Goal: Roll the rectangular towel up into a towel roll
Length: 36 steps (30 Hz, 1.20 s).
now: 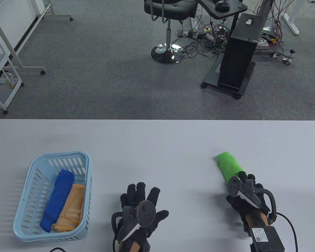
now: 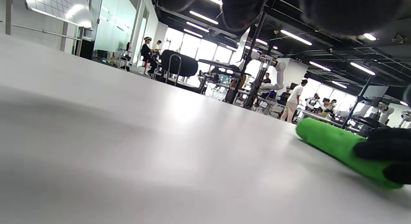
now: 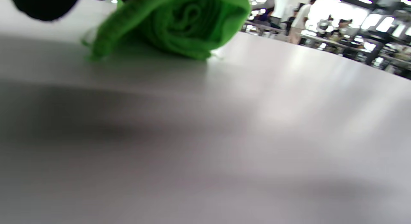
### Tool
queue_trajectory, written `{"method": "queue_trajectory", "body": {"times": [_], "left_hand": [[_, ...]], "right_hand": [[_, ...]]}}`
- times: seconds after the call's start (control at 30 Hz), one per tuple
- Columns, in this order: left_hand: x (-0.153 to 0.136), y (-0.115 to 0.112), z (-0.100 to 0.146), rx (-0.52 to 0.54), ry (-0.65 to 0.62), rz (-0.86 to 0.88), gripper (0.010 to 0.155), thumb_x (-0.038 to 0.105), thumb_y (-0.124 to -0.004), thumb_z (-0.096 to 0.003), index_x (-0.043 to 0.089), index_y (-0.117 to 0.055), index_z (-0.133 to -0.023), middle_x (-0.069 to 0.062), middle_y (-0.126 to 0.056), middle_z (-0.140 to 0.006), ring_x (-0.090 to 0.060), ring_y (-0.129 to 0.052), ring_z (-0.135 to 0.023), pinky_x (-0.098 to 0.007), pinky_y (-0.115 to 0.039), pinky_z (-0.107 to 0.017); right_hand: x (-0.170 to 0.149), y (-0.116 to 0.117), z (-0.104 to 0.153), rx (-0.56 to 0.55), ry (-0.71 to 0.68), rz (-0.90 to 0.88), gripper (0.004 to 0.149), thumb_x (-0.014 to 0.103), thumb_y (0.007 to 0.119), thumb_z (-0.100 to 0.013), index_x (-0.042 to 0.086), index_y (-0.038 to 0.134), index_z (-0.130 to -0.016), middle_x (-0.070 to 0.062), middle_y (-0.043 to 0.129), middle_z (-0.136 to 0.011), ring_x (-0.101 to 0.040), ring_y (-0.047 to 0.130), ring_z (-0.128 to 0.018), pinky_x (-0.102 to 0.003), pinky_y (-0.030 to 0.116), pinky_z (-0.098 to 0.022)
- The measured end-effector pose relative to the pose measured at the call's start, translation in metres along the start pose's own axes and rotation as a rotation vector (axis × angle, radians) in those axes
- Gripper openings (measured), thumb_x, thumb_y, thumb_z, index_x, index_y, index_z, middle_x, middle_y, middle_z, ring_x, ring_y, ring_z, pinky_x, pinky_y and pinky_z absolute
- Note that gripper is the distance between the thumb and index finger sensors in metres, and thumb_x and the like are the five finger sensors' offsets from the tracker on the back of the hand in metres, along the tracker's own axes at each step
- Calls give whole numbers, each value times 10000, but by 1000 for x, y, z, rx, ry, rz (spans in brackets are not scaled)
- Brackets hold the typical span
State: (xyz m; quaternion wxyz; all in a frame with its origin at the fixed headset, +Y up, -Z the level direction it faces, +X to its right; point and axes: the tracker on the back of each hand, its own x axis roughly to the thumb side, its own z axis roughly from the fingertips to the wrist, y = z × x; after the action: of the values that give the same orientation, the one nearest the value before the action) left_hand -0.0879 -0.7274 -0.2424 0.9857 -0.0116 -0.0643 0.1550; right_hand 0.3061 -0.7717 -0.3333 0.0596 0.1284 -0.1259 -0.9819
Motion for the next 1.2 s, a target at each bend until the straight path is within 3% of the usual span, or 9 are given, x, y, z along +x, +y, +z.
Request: {"method": "queue_trajectory", "body": {"times": [0.23, 0.43, 0.9, 1.2], "left_hand": [[8, -3, 1, -36, -27, -46, 881, 723, -678, -309, 393, -510, -1109, -166, -339, -1210, -484, -252, -1102, -727, -288, -711], [3, -9, -1, -68, 2, -48, 879, 720, -678, -310, 391, -512, -1109, -167, -337, -1208, -484, -250, -1101, -730, -285, -710], [0, -13, -1, -88, 29, -56, 883, 723, -677, -308, 385, -517, -1108, -167, -358, -1206, -484, -281, -1101, -733, -302, -708], [-1, -12, 1, -78, 20, -35, 884, 726, -679, -308, 383, -520, -1107, -164, -372, -1204, -484, -303, -1100, -739, -316, -702]], "right_hand": [[-80, 10, -11, 47, 210, -103, 792, 541, 670, -280, 377, 368, -994, 20, 102, -1049, -294, 172, -1009, -592, 341, -731], [-120, 14, -17, 75, 309, -141, 771, 529, 676, -285, 411, 369, -982, 17, 98, -1050, -297, 154, -1010, -600, 311, -734], [-134, 17, -36, 111, 353, -124, 803, 547, 681, -272, 439, 316, -979, 17, -19, -1022, -298, 29, -991, -605, 192, -739], [-113, -8, -12, 33, 279, -103, 927, 621, 677, -215, 387, 248, -1003, -46, -54, -1008, -342, -14, -973, -637, 129, -702]]}}
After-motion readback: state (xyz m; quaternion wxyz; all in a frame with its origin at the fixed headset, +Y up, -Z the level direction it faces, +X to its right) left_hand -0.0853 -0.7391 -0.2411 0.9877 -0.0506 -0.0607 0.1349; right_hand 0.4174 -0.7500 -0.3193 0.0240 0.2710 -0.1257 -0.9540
